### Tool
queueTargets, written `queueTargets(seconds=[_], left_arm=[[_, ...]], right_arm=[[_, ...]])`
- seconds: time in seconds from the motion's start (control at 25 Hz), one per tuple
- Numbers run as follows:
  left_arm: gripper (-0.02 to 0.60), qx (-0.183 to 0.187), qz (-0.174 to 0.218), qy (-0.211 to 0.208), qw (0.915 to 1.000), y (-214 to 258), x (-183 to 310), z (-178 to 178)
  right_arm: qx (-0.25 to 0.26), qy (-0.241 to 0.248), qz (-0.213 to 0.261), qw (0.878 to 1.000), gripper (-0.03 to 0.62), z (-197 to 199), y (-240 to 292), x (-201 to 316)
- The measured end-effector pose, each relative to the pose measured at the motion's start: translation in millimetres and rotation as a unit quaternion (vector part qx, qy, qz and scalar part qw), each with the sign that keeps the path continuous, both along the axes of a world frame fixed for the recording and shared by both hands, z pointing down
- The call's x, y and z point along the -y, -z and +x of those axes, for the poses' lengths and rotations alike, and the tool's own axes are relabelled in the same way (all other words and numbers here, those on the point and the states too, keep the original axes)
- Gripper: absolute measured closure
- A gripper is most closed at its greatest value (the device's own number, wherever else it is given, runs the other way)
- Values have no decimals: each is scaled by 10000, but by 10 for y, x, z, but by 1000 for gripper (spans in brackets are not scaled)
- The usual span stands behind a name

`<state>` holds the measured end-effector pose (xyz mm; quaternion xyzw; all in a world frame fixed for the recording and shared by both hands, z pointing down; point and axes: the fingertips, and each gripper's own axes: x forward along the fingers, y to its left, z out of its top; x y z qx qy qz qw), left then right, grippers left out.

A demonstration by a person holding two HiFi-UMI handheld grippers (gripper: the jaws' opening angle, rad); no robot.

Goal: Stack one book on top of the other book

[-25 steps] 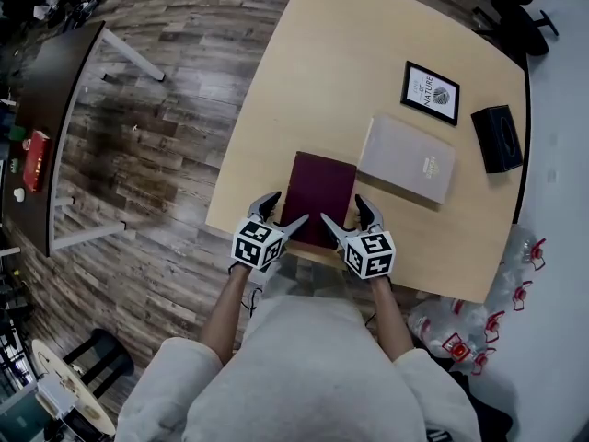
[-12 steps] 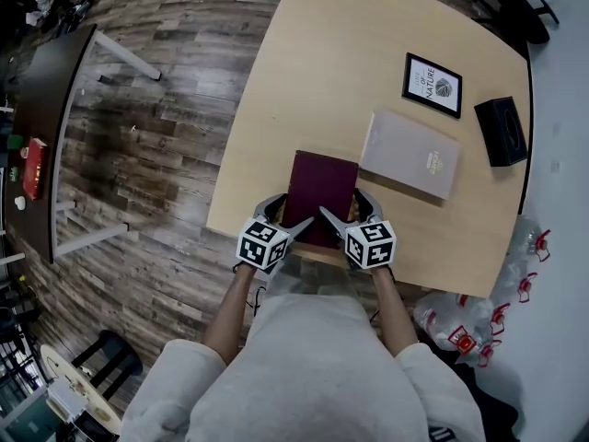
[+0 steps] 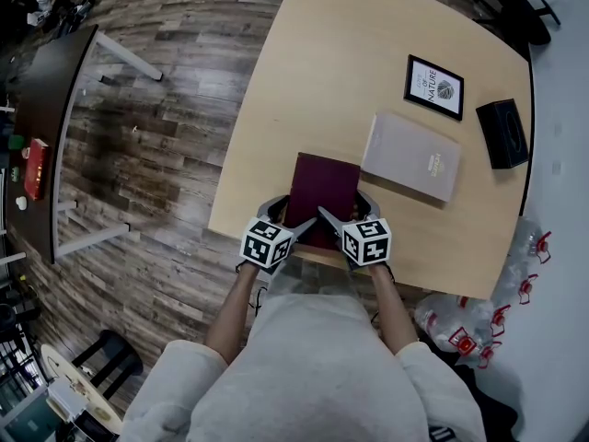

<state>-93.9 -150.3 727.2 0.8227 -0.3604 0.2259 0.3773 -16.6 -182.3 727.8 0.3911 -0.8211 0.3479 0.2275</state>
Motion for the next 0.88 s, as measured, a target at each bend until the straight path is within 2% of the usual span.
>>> queueTargets(seconds=[0.56,0.88], left_arm=[[201,-63,-172,-31,9998,-31,0,13],[201,-84,-242,19,9997,-42,12,16]], right_arm=[[177,-17,-343,9993,151,-16,-80,-4],[185,-78,-353,9992,158,-11,-89,5]])
